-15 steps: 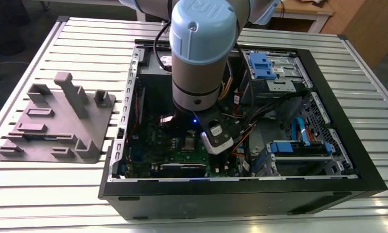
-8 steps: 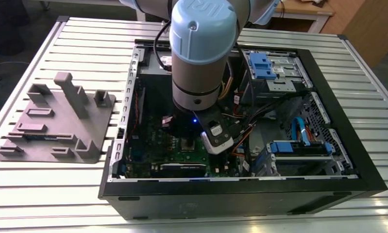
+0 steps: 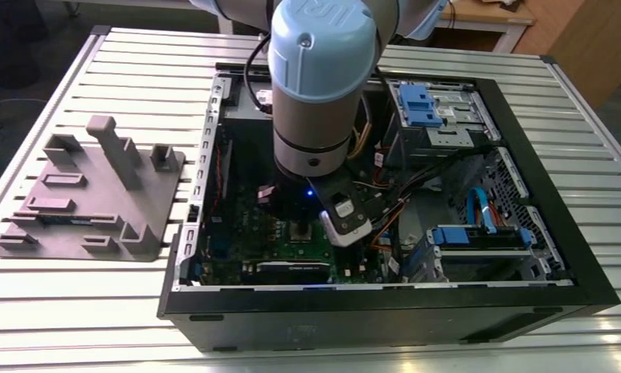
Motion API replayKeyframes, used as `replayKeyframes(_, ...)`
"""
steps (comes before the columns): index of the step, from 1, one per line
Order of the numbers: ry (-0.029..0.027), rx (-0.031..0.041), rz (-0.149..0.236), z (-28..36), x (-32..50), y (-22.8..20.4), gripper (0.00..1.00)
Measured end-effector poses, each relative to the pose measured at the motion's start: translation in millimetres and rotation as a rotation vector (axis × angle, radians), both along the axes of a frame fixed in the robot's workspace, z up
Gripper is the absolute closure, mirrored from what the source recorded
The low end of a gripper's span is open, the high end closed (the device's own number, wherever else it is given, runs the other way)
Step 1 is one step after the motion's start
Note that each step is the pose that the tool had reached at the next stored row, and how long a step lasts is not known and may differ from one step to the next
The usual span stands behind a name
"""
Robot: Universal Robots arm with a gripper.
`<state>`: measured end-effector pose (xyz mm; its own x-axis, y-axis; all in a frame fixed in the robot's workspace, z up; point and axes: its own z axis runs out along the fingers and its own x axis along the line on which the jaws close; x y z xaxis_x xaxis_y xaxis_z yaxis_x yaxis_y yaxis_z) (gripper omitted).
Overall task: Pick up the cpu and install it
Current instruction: 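Place the cpu into insertion slot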
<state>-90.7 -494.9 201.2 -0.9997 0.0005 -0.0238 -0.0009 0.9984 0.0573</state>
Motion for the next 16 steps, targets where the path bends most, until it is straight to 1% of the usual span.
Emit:
replayKeyframes(5,0.0000,-0.0002,0.000,-3.4,-0.4,-0.1,0.90)
replayKeyframes(16,0.0000,-0.0001,0.000,-6.6,-0.2,-0.7,0.90)
